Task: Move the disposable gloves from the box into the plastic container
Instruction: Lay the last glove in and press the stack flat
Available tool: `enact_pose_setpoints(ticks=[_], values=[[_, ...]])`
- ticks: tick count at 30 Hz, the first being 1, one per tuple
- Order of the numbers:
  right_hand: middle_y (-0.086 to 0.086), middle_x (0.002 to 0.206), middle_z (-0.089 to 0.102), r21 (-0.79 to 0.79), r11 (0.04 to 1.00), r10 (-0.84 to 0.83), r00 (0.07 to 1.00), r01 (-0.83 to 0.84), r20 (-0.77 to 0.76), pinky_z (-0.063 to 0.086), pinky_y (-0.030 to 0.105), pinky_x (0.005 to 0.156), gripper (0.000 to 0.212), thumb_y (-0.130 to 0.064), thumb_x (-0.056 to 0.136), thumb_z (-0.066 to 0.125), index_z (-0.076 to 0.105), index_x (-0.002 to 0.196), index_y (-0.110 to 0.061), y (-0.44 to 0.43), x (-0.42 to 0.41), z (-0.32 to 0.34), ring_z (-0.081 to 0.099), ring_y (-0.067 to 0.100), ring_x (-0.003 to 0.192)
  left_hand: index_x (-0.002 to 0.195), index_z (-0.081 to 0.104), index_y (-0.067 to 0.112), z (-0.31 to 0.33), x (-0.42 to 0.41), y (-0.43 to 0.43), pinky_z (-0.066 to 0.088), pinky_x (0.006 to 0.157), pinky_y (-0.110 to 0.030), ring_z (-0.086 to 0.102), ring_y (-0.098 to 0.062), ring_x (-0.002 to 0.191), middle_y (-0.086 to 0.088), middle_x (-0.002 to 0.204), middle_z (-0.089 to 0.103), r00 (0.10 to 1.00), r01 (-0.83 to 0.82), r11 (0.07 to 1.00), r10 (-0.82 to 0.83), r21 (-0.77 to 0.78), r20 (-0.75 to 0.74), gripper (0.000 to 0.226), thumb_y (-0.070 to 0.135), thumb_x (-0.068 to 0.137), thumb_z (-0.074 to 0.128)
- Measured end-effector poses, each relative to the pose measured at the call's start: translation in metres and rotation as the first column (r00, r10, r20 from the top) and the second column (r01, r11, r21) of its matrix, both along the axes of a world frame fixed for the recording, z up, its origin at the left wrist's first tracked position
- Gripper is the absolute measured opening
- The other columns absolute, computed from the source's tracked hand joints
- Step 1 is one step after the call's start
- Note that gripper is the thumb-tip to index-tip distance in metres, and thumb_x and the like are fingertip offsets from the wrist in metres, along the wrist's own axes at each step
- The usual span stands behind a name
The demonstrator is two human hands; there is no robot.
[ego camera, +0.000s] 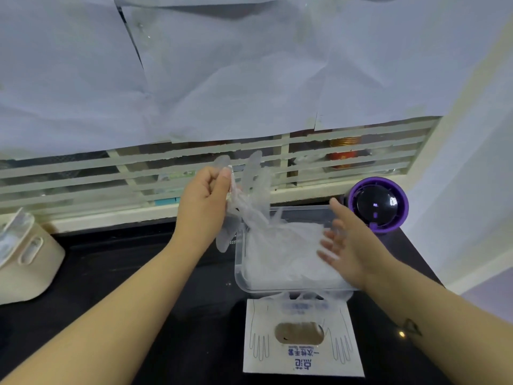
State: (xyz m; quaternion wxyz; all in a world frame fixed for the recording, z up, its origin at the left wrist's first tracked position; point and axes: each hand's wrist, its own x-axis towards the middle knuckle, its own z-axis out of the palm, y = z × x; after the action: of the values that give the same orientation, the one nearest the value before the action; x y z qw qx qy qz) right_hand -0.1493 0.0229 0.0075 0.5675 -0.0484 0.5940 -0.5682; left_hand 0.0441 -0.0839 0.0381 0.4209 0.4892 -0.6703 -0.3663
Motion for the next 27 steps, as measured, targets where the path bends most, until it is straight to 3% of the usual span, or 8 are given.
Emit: enact_pose_setpoints(ticks=[3, 6, 12, 17, 21, 23, 25, 27], values=[[0.023, 0.133, 0.049, 0.041, 0.989, 0.123, 0.933, -0.145, 0.338, 0.045, 0.049, 0.091, 0.101, -0.064, 0.066, 0.065, 0.035, 0.143, -0.005, 0.014, 0.013, -0.006, 0.047, 0.040, 0.122, 0.090, 0.062, 0.015, -0.003, -0.004, 0.006, 0.037, 0.048, -0.015, 0.040, -0.002, 0.046, -0.019, 0.090, 0.068, 1.000, 0.010, 1.000, -0.010, -0.024, -0.021, 0.028, 0.033, 0.102, 0.044], [0.018, 0.129, 0.058, -0.030, 0.961, 0.264, 0.880, -0.276, 0.395, 0.051, 0.047, 0.087, 0.102, -0.063, 0.061, 0.070, 0.045, 0.138, -0.002, 0.005, 0.018, -0.003, 0.057, 0.036, 0.114, 0.091, 0.061, 0.017, 0.000, -0.007, 0.015, 0.042, 0.054, -0.011, 0.052, 0.003, 0.055, 0.006, 0.079, 0.071, 0.996, 0.069, 0.997, -0.071, -0.034, -0.049, 0.022, 0.027, 0.102, 0.044], [0.008, 0.089, 0.069, -0.169, 0.946, 0.306, 0.933, -0.276, 0.189, 0.053, 0.031, 0.080, 0.022, -0.017, 0.086, 0.062, 0.066, 0.103, -0.004, -0.015, 0.021, 0.018, 0.065, 0.018, 0.078, 0.089, 0.062, 0.016, 0.000, -0.002, 0.025, 0.042, 0.057, -0.009, 0.051, -0.005, 0.059, 0.013, 0.076, 0.068, 0.988, 0.132, 0.987, -0.139, -0.095, -0.062, 0.022, 0.022, 0.101, 0.045], [0.018, 0.122, 0.064, -0.275, 0.958, 0.117, 0.986, -0.080, 0.121, 0.050, 0.043, 0.097, 0.026, -0.014, 0.096, 0.050, 0.058, 0.118, -0.002, -0.020, -0.010, 0.037, 0.062, 0.032, 0.113, 0.089, 0.061, 0.022, -0.025, 0.026, 0.005, 0.045, 0.062, -0.022, 0.057, -0.009, 0.071, 0.009, 0.080, 0.064, 0.978, 0.027, 0.998, -0.039, 0.064, 0.207, 0.017, 0.028, 0.099, 0.050], [0.016, 0.121, 0.063, -0.441, 0.890, 0.040, 0.984, -0.114, -0.173, 0.058, 0.037, 0.081, 0.031, -0.013, 0.088, 0.058, 0.057, 0.114, 0.003, -0.024, -0.021, 0.056, 0.066, 0.023, 0.104, 0.096, 0.063, 0.019, -0.022, 0.035, 0.006, 0.042, 0.064, -0.022, 0.059, -0.007, 0.073, 0.003, 0.093, 0.064, 0.977, -0.070, 0.981, 0.031, 0.180, 0.212, 0.019, 0.031, 0.100, 0.048], [0.012, 0.111, 0.067, -0.409, 0.865, 0.025, 0.839, -0.290, -0.543, 0.057, 0.038, 0.085, 0.025, -0.017, 0.086, 0.063, 0.063, 0.107, -0.003, -0.021, -0.015, 0.064, 0.067, 0.017, 0.098, 0.096, 0.066, 0.013, -0.008, 0.029, 0.010, 0.052, 0.070, -0.027, 0.061, -0.010, 0.069, -0.006, 0.094, 0.069, 0.987, 0.149, 0.913, -0.113, 0.379, -0.118, 0.034, 0.041, 0.097, 0.047], [0.001, 0.104, 0.069, -0.340, 0.770, -0.007, 0.525, -0.540, -0.851, 0.054, 0.024, 0.085, 0.006, -0.021, 0.090, 0.061, 0.066, 0.092, -0.021, -0.012, 0.000, 0.069, 0.065, 0.006, 0.097, 0.109, 0.066, 0.007, 0.004, 0.020, 0.018, 0.058, 0.074, -0.031, 0.068, -0.017, 0.078, -0.013, 0.102, 0.071, 0.839, 0.506, 0.661, -0.229, 0.554, -0.494, 0.065, 0.061, 0.084, 0.040], [-0.009, 0.115, 0.066, -0.180, 0.567, -0.053, 0.182, -0.804, -0.982, 0.048, 0.017, 0.091, 0.008, -0.025, 0.088, 0.059, 0.062, 0.080, -0.025, -0.001, 0.017, 0.064, 0.059, -0.001, 0.108, 0.127, 0.061, 0.006, 0.005, 0.015, 0.020, 0.057, 0.083, -0.037, 0.068, -0.027, 0.100, -0.017, 0.120, 0.066, 0.721, 0.683, 0.439, -0.273, 0.584, -0.638, 0.095, 0.080, 0.074, 0.033]])
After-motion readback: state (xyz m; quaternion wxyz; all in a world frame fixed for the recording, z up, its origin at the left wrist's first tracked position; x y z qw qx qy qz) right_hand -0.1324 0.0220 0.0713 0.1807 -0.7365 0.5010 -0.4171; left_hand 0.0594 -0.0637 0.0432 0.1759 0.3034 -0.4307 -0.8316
